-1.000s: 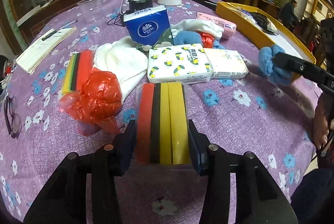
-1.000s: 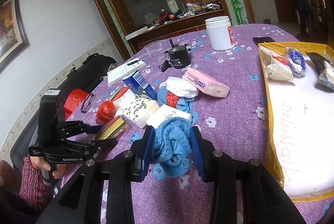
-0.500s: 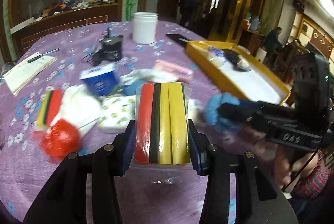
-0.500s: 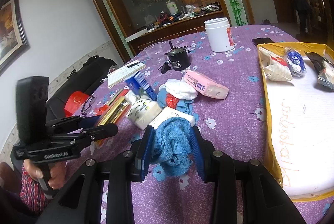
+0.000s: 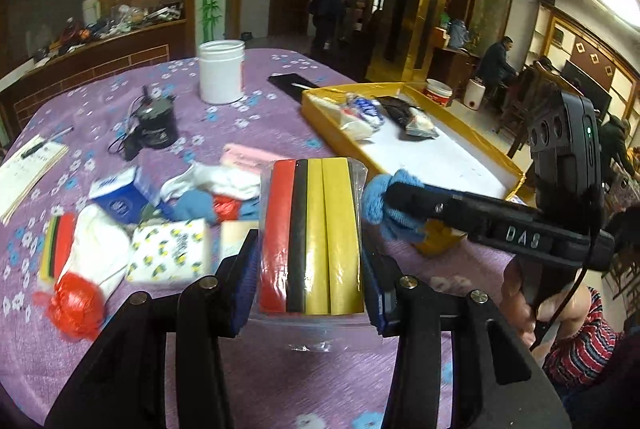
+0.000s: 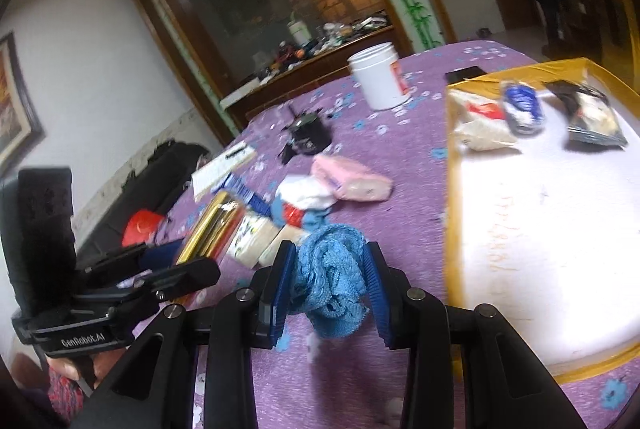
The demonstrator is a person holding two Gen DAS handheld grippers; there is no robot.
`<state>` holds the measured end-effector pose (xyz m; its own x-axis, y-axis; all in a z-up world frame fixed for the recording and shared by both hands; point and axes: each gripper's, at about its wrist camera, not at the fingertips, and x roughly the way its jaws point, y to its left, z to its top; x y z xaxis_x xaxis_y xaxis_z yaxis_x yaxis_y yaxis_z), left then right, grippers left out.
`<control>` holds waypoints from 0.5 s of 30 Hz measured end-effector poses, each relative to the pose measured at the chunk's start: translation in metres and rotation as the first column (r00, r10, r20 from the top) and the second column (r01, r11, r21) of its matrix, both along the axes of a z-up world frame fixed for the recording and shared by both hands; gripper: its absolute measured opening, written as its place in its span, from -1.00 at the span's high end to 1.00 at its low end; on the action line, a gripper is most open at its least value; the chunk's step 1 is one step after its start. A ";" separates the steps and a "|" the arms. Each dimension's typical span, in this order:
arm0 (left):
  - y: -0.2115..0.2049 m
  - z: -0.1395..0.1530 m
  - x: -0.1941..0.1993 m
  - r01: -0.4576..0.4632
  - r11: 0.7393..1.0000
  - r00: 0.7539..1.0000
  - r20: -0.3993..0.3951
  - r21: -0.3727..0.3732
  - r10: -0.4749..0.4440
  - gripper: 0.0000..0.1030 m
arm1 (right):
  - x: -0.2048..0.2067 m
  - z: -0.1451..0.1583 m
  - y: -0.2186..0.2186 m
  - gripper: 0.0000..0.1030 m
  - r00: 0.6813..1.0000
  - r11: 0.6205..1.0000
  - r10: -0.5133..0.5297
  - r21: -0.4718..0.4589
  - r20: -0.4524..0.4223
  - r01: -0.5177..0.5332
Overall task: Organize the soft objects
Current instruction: 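Carry the striped sponge pack to the tray with left while right carries the blue towel there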
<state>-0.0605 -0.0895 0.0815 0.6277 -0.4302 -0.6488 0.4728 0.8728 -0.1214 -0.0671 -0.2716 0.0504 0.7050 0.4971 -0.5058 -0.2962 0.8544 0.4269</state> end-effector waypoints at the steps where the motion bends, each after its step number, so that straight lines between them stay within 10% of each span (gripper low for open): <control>1: -0.006 0.001 0.001 0.014 1.000 1.000 -0.001 0.000 -0.014 0.15 | 0.000 0.002 -0.007 0.29 1.000 1.000 -0.015 0.012 0.002 0.015; 15: -0.080 0.014 0.017 0.124 0.992 0.992 -0.008 0.035 -0.124 0.15 | -0.008 0.025 -0.096 0.29 0.974 0.973 -0.227 0.050 0.021 0.225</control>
